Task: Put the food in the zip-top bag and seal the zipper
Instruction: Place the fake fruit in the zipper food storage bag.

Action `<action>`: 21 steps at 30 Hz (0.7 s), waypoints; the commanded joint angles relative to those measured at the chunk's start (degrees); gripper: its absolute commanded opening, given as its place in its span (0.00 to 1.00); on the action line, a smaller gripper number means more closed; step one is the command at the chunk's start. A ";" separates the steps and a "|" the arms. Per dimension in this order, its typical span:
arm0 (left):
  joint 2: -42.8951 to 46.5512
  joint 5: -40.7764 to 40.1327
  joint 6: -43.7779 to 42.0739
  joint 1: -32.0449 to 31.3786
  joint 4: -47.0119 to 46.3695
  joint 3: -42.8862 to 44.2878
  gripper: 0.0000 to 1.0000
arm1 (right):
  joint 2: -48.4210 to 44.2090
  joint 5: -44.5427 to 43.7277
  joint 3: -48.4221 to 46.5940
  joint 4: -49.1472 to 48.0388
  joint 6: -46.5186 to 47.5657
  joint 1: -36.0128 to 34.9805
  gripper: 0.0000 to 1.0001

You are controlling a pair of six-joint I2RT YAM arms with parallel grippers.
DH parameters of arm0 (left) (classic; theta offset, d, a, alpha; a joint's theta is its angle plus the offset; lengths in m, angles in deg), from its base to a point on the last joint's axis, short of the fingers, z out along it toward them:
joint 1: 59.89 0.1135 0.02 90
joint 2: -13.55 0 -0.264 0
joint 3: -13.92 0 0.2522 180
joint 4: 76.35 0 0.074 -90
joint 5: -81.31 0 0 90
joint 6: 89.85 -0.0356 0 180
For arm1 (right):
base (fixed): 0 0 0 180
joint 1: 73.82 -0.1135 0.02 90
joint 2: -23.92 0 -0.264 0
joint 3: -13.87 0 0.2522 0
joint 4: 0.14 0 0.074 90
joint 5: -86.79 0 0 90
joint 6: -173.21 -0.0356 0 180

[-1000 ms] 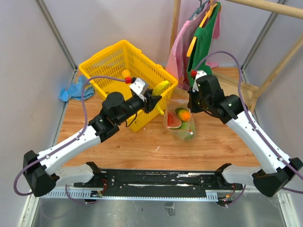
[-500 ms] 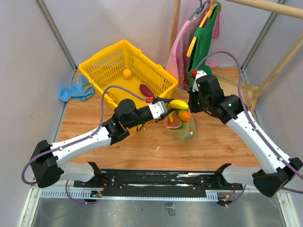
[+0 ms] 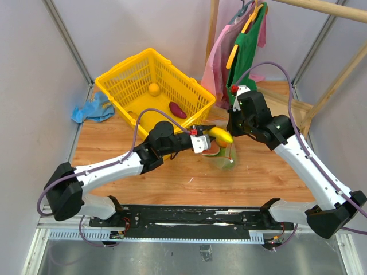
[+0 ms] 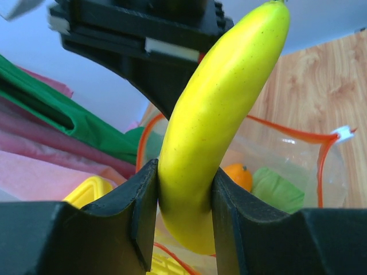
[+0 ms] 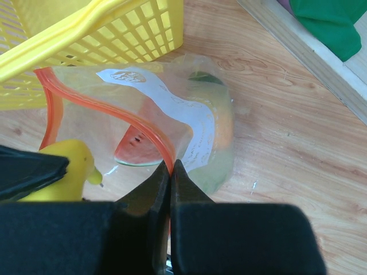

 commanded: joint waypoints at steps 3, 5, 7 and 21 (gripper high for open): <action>-2.26 -3.90 -5.47 -0.54 1.09 -0.22 0.13 | -1.26 0.18 0.59 -2.02 -0.04 -0.83 0.01; -2.74 -4.53 -5.80 -0.54 2.38 0.14 0.18 | -1.35 0.22 0.62 -2.11 0.14 -0.80 0.01; -3.01 -4.53 -6.60 -0.54 2.36 -0.25 0.23 | -1.40 0.35 0.73 -2.36 0.23 -0.76 0.01; -3.73 -11.03 -4.20 -0.51 -1.35 -1.15 0.71 | -2.41 0.21 1.18 -2.47 0.80 -0.76 0.01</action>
